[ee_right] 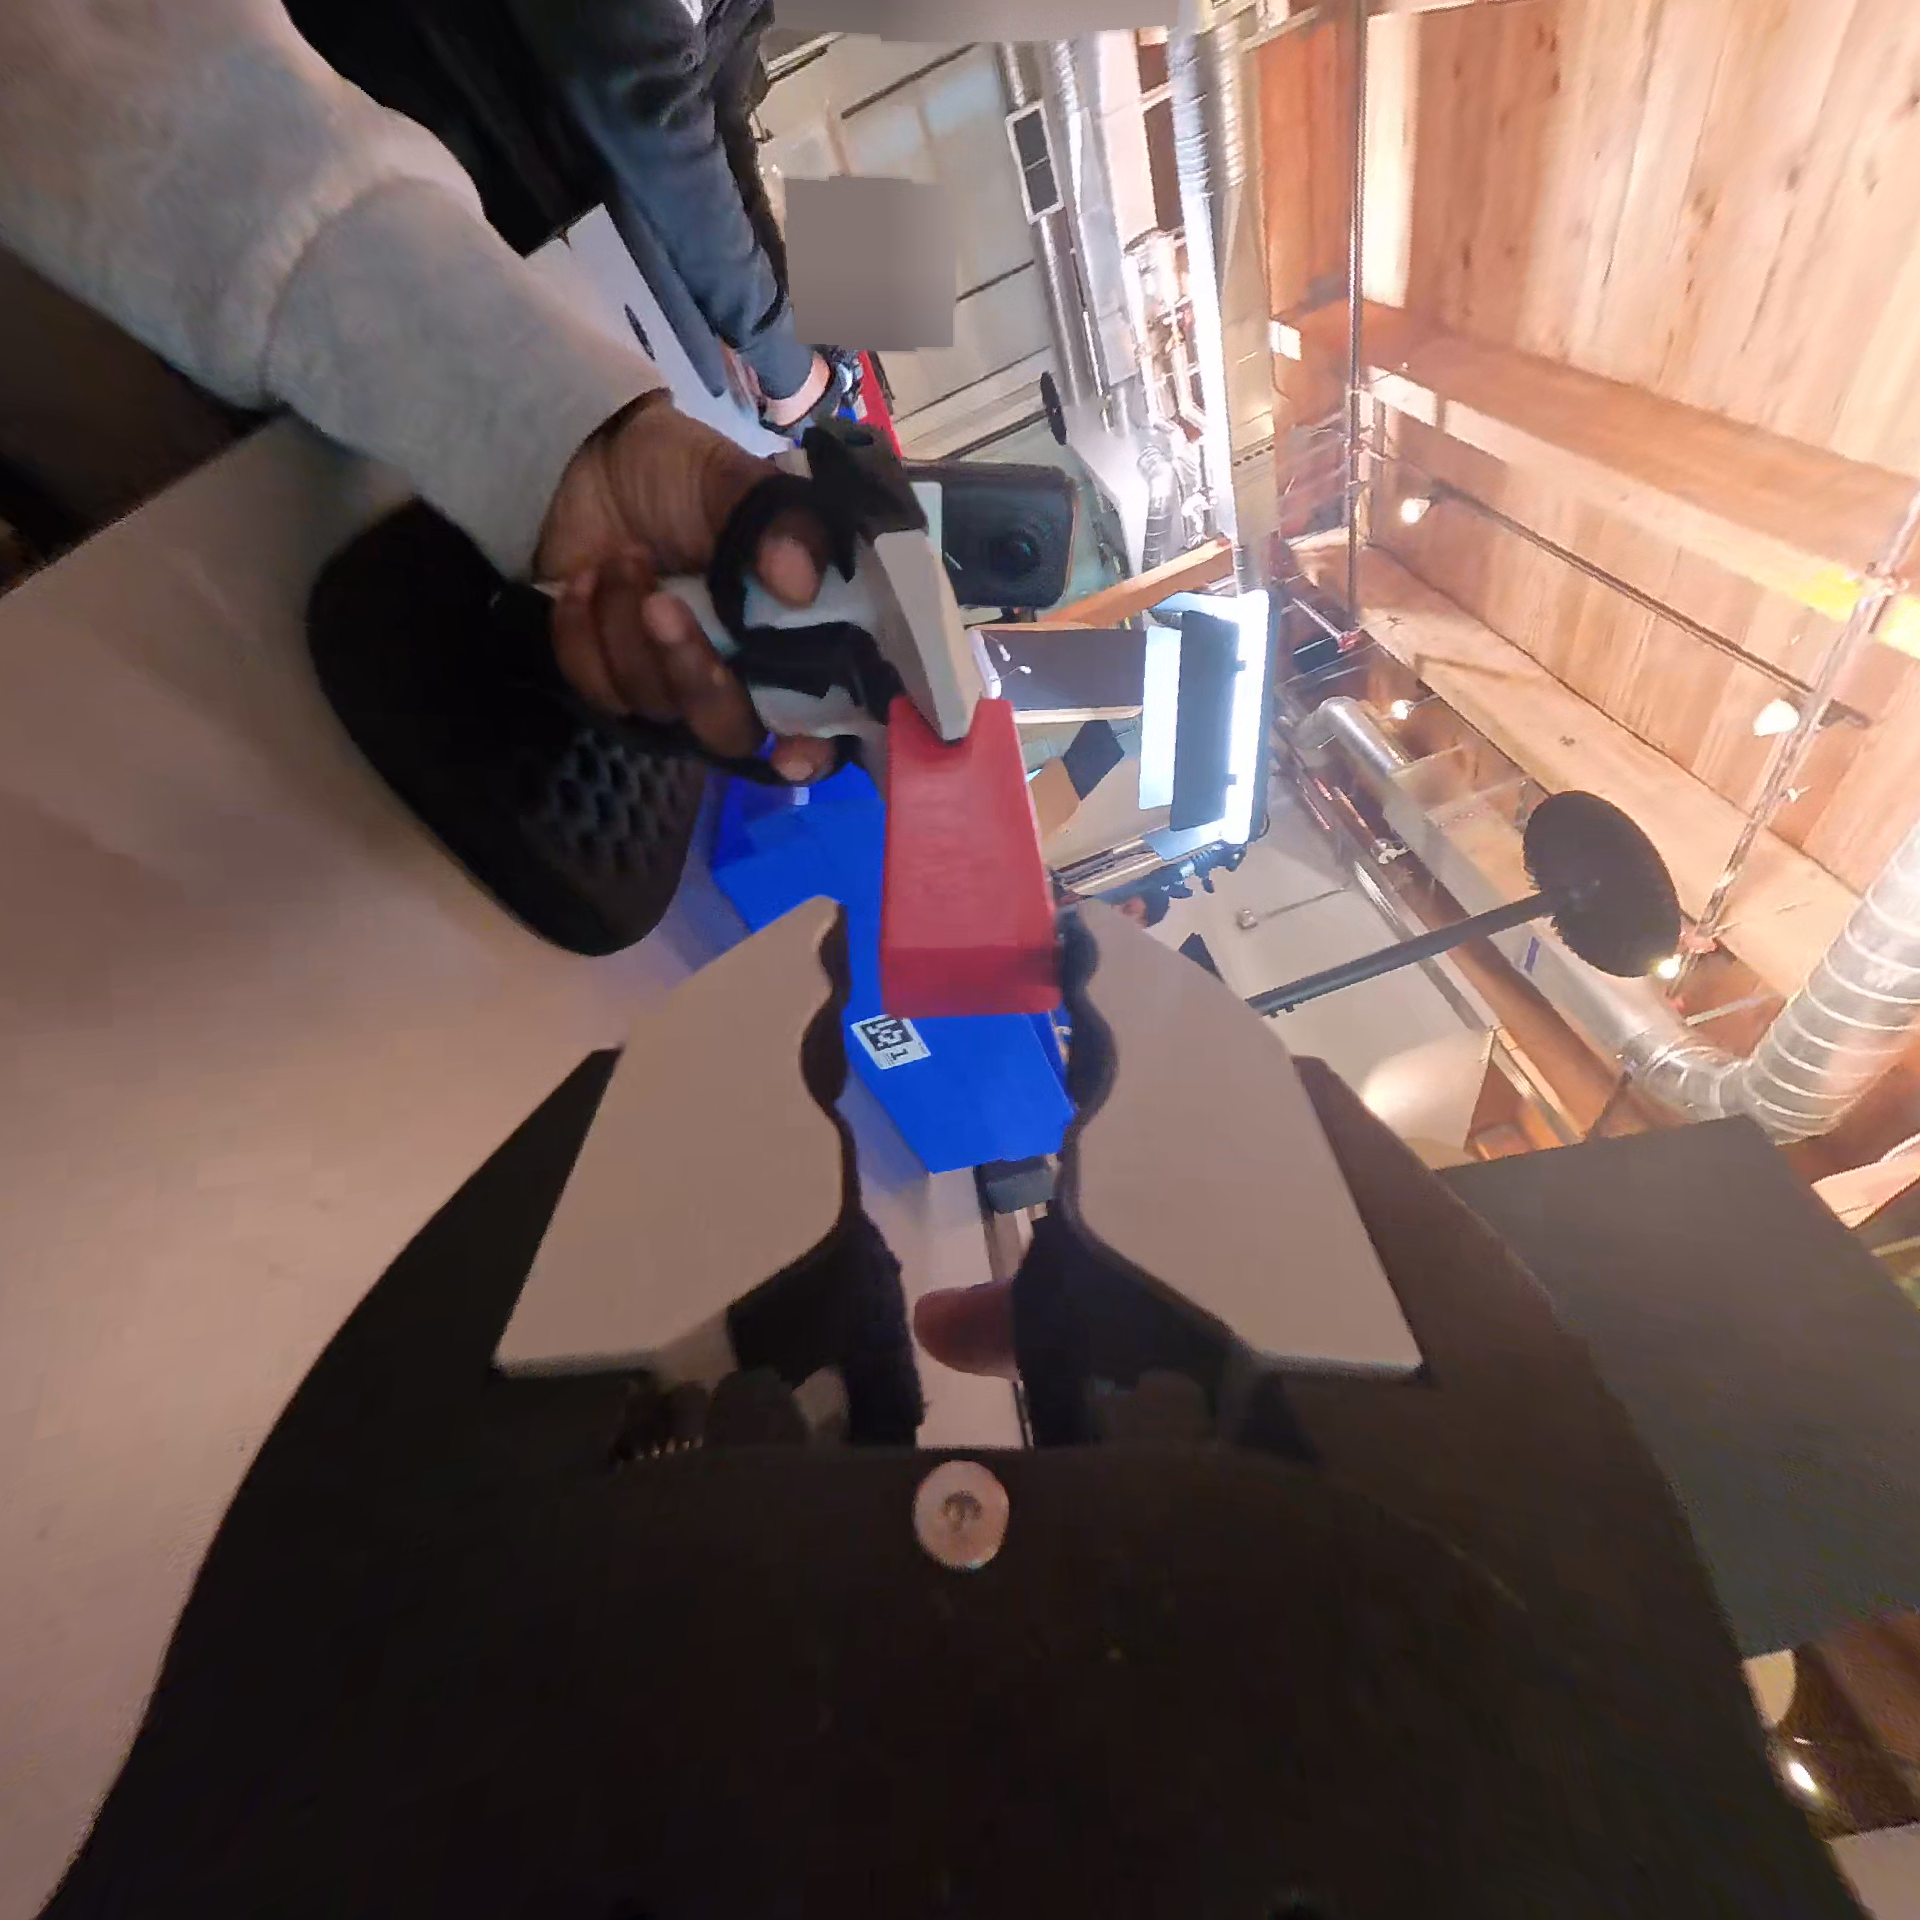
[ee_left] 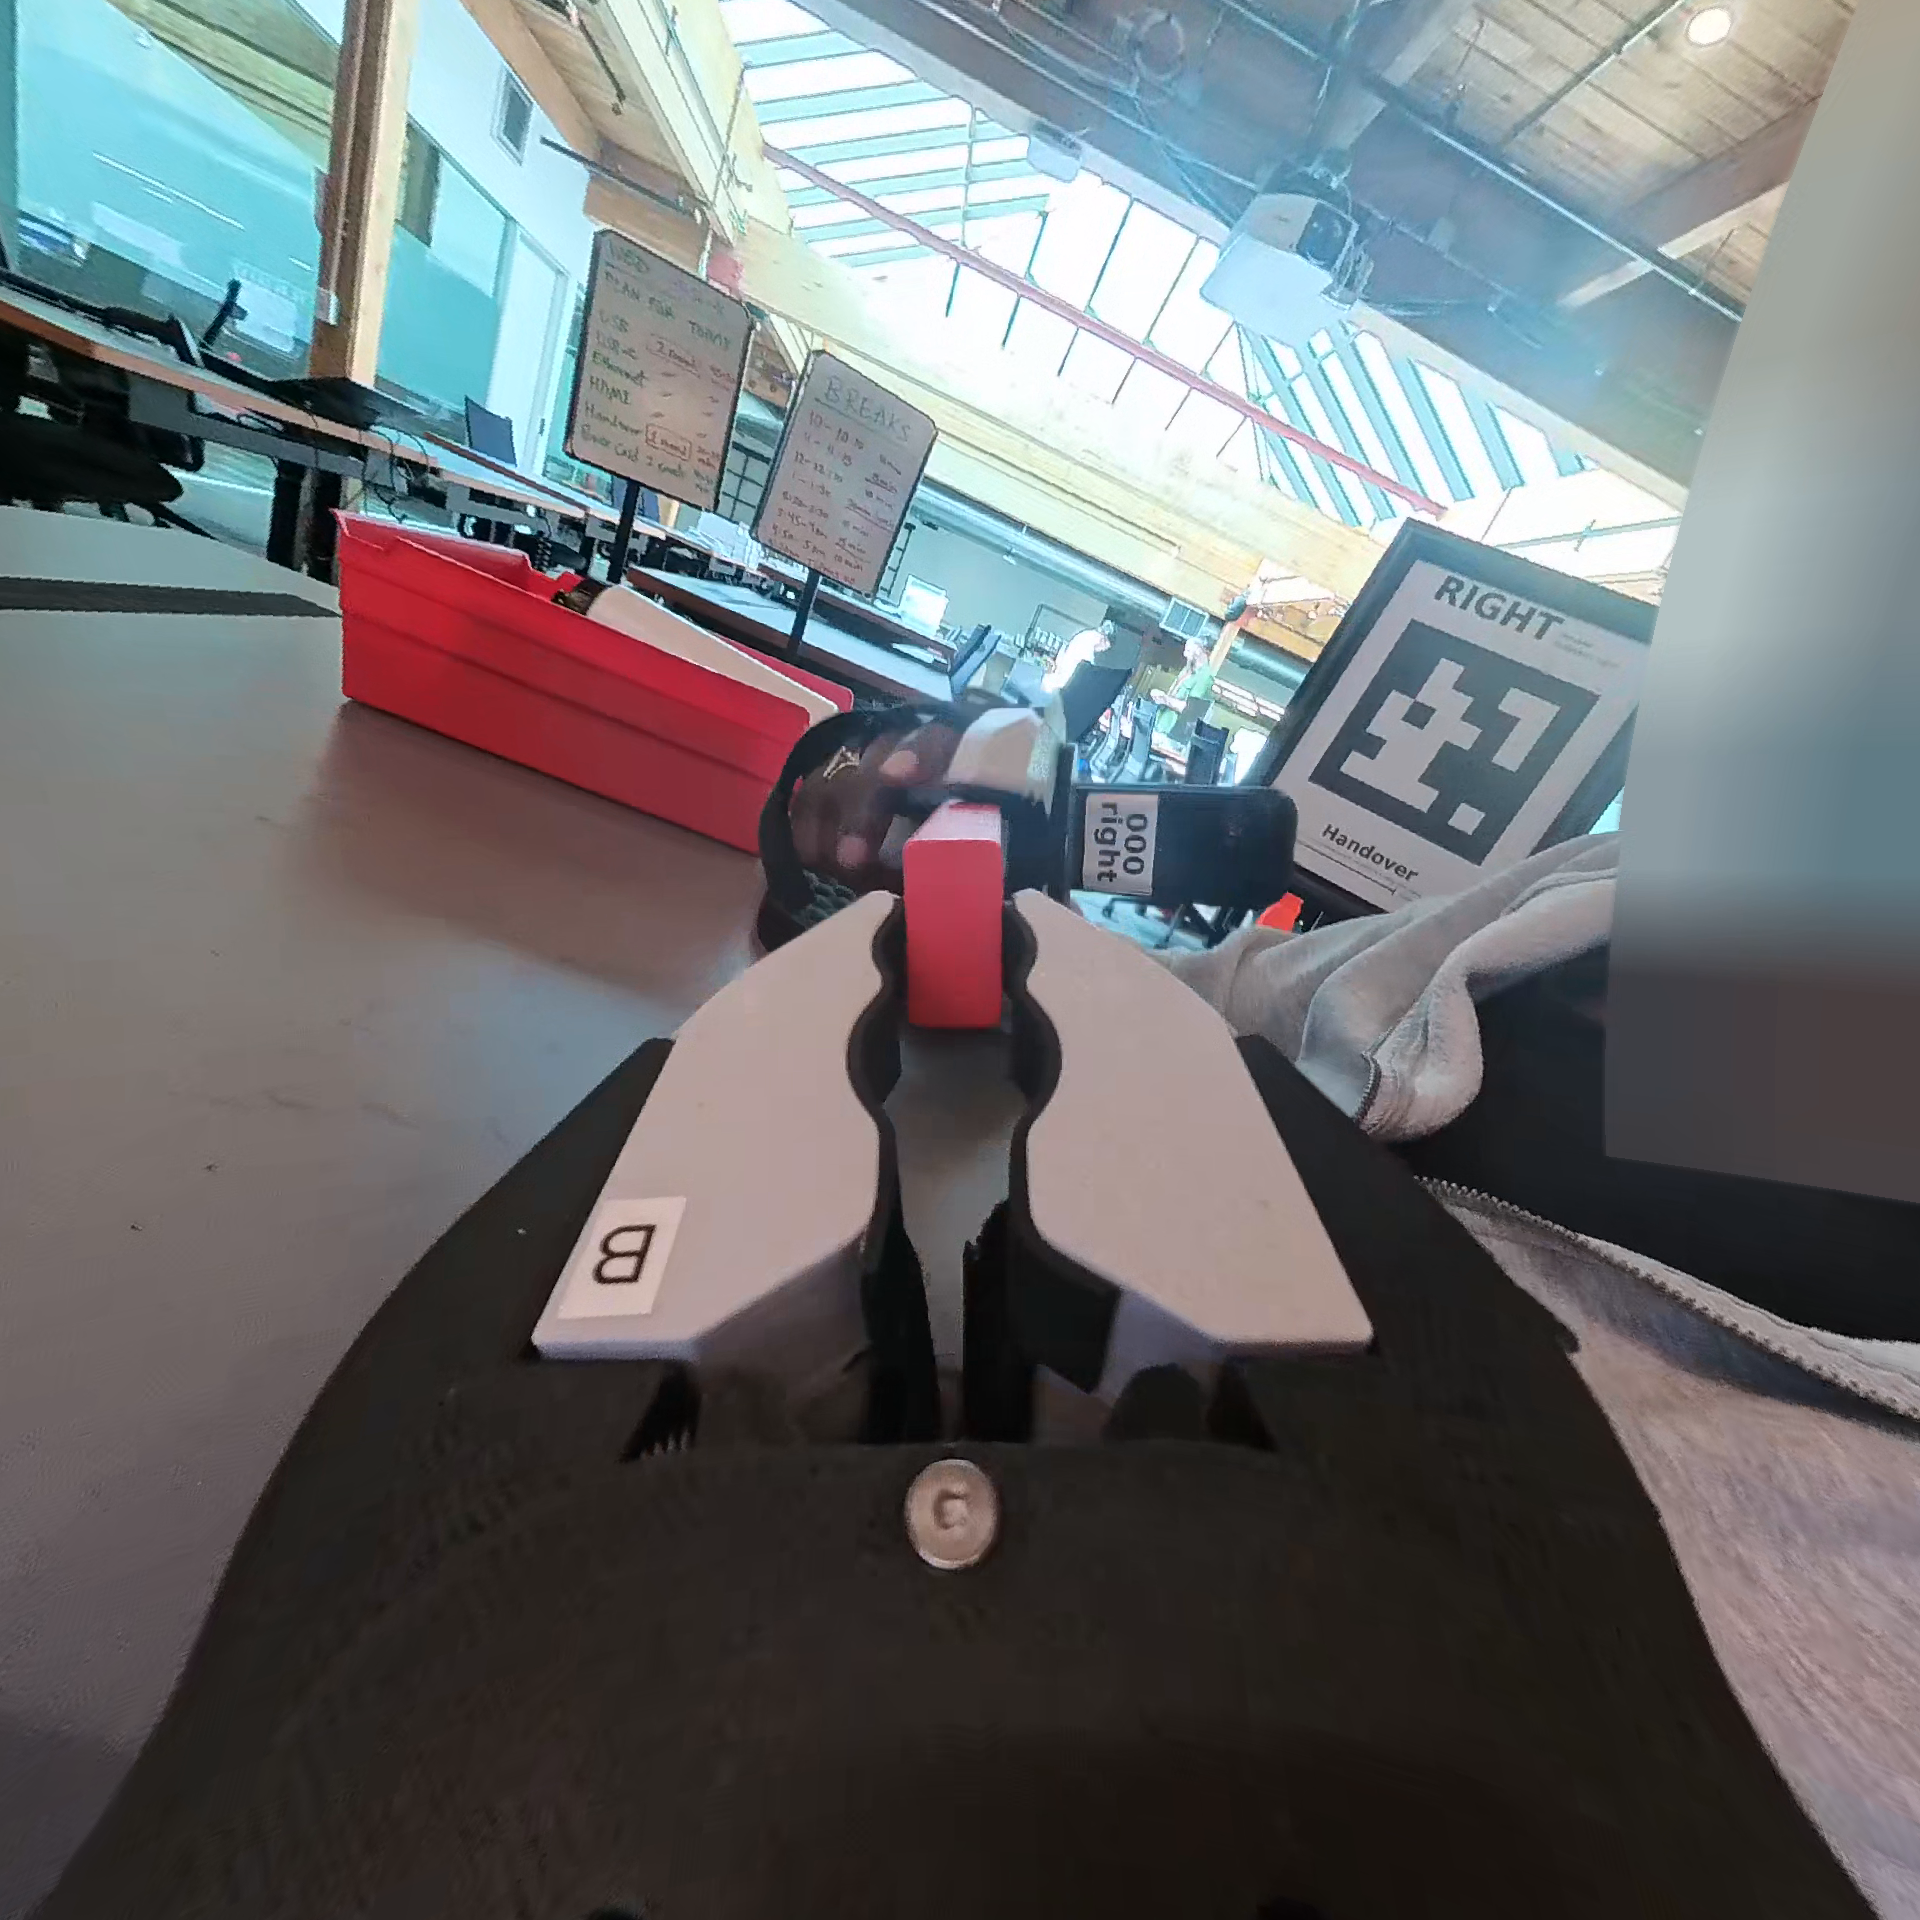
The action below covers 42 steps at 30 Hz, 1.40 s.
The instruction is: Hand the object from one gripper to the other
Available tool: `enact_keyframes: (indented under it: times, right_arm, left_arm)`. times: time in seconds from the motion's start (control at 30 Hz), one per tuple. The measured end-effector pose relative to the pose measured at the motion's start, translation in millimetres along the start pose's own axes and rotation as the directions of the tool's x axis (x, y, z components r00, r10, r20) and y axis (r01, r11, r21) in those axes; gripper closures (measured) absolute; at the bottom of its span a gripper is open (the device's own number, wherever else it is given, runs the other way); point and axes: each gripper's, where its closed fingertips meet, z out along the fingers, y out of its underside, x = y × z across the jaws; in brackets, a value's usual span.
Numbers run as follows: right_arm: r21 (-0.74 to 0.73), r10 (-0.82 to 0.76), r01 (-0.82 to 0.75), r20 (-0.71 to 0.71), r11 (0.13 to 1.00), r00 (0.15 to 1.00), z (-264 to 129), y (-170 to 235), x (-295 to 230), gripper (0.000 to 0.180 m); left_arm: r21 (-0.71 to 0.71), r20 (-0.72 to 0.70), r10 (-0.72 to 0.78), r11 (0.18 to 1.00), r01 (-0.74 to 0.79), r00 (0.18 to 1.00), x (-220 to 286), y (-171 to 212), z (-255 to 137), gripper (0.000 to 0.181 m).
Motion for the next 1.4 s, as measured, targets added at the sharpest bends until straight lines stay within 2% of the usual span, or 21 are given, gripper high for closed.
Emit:
enact_keyframes:
  times: [0.07, 0.13, 0.23, 0.3, 0.37, 0.43, 0.53, 0.73, 0.87, 0.9, 0.93, 1.0, 1.07, 1.13, 1.2, 1.27, 1.33, 1.4]
  right_arm:
    - [0.002, -0.01, 0.01, -0.004, 1.0, 1.0, 0, -1, 0, 0.146]
    - [0.009, 0.059, -0.059, 0.028, 0.998, 0.998, -1, -2, 1, 0.146]
    - [0.052, 0.336, -0.345, 0.128, 0.937, 0.933, -3, -6, 3, 0.146]
    - [0.065, 0.524, -0.547, 0.213, 0.834, 0.824, -4, -8, 4, 0.146]
    - [0.067, 0.64, -0.678, 0.273, 0.732, 0.718, -6, -10, 7, 0.146]
    - [0.071, 0.688, -0.734, 0.296, 0.675, 0.662, -7, -11, 9, 0.146]
    - [0.05, 0.71, -0.759, 0.319, 0.649, 0.628, -7, -11, 7, 0.146]
    - [0.039, 0.726, -0.784, 0.351, 0.62, 0.592, -6, -14, 3, 0.146]
    - [0.052, 0.703, -0.758, 0.337, 0.65, 0.626, -5, -14, 2, 0.145]
    - [0.069, 0.676, -0.727, 0.317, 0.683, 0.665, -5, -14, 3, 0.14]
    - [0.086, 0.631, -0.673, 0.277, 0.735, 0.725, -4, -13, 4, 0.126]
    - [0.1, 0.458, -0.479, 0.178, 0.872, 0.871, -5, -10, 5, 0.116]
    - [0.104, 0.203, -0.208, 0.057, 0.972, 0.977, -6, -12, 5, 0.119]
    - [0.088, 0.021, -0.021, 0.001, 0.996, 1.0, -5, -15, 1, 0.129]
    - [0.082, -0.036, 0.035, 0.016, 0.996, 0.999, -3, -17, -6, 0.142]
    - [0.095, -0.053, 0.051, 0.023, 0.994, 0.998, -4, -19, -8, 0.16]
    - [0.081, -0.041, 0.036, 0.057, 0.996, 0.998, -5, -16, -10, 0.161]
    - [0.077, 0.048, -0.056, 0.101, 0.995, 0.994, -5, -15, -10, 0.163]
  left_arm:
    - [-0.007, -0.003, 0.006, 1.0, -0.006, 1.0, 1, 1, 1, 0.165]
    - [-0.004, -0.022, 0.051, 0.999, -0.051, 0.998, 6, 0, 2, 0.162]
    - [0.028, 0.014, 0.243, 0.97, -0.243, 0.97, 15, -3, 6, 0.122]
    - [-0.004, 0.058, 0.432, 0.902, -0.432, 0.9, 18, 1, 9, 0.117]
    - [-0.037, 0.1, 0.553, 0.833, -0.552, 0.827, 16, 3, 11, 0.117]
    - [-0.064, 0.105, 0.588, 0.809, -0.585, 0.802, 15, 7, 13, 0.121]
    - [-0.07, 0.12, 0.613, 0.79, -0.609, 0.781, 13, 6, 13, 0.131]
    - [-0.121, 0.085, 0.607, 0.793, -0.597, 0.79, 12, 15, 14, 0.147]
    - [-0.116, 0.073, 0.555, 0.83, -0.546, 0.828, 12, 13, 12, 0.147]
    - [-0.107, 0.065, 0.512, 0.857, -0.505, 0.856, 13, 12, 11, 0.148]
    - [-0.088, 0.054, 0.458, 0.887, -0.453, 0.887, 14, 9, 9, 0.148]
    - [-0.048, 0.017, 0.343, 0.939, -0.342, 0.939, 16, 5, 6, 0.148]
    - [-0.053, -0.007, 0.256, 0.965, -0.256, 0.967, 15, 6, 5, 0.148]
    - [-0.077, -0.019, 0.218, 0.973, -0.219, 0.976, 14, 10, 6, 0.148]
    - [-0.103, -0.018, 0.207, 0.973, -0.208, 0.978, 12, 13, 8, 0.148]
    - [-0.129, -0.025, 0.216, 0.967, -0.218, 0.976, 13, 17, 10, 0.148]
    - [-0.124, -0.033, 0.245, 0.961, -0.247, 0.969, 16, 17, 10, 0.147]
    - [-0.091, -0.054, 0.322, 0.941, -0.325, 0.945, 24, 15, 10, 0.139]
